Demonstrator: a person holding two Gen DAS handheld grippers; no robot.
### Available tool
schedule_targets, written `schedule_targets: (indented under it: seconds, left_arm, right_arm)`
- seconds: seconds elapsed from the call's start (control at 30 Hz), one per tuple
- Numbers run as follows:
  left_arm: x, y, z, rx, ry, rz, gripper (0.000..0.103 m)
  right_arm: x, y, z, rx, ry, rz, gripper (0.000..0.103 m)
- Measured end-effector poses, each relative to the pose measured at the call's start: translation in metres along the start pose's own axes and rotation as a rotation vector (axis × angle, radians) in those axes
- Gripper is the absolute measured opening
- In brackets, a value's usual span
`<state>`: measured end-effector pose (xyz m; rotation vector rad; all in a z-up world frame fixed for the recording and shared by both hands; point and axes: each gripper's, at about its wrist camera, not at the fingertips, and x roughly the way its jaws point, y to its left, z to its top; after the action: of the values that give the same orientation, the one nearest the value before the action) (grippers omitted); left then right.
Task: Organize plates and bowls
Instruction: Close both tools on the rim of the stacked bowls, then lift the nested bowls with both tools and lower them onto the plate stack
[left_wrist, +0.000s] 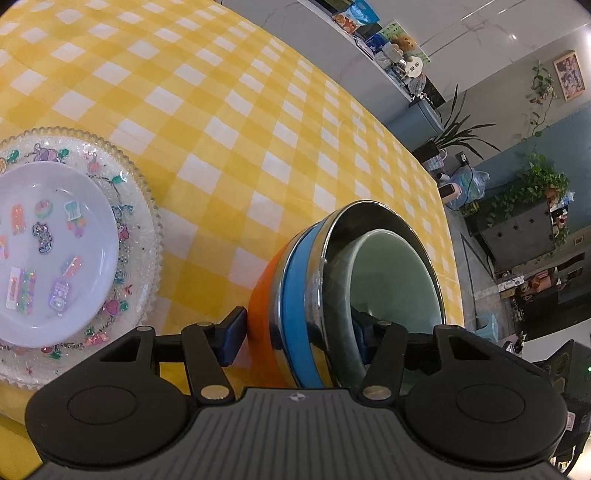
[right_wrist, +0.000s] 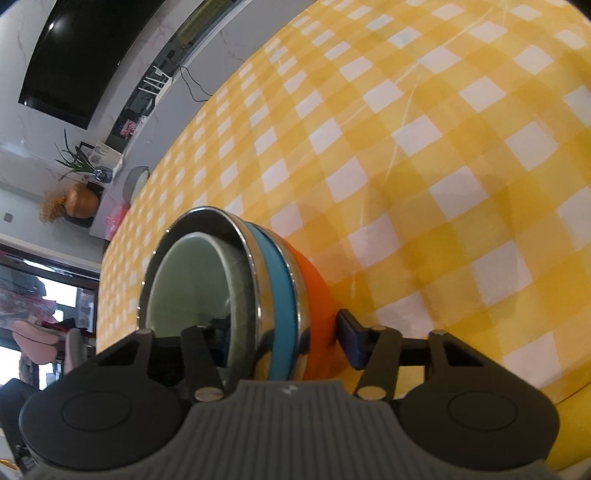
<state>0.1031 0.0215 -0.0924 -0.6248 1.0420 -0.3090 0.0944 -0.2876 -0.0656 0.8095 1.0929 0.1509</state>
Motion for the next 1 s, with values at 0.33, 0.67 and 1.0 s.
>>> schedule_targets:
  seconds: [0.33, 0.67, 1.0]
  left_arm:
    - [0.001, -0.001, 0.001, 0.011, 0.005, 0.016, 0.057]
    - [-0.003, -0.001, 0.0, 0.017, -0.005, 0.038, 0.057]
    - [-0.022, -0.003, -0.003, 0.039, -0.028, 0.028, 0.057]
  right_arm:
    - [0.001, -0.005, 0.001, 0.028, 0.006, 0.015, 0.051]
    - [0.002, -0.006, 0.001, 0.029, 0.033, 0.033, 0.05]
    - [-0.006, 0.002, -0.005, 0.007, 0.013, 0.066, 0.05]
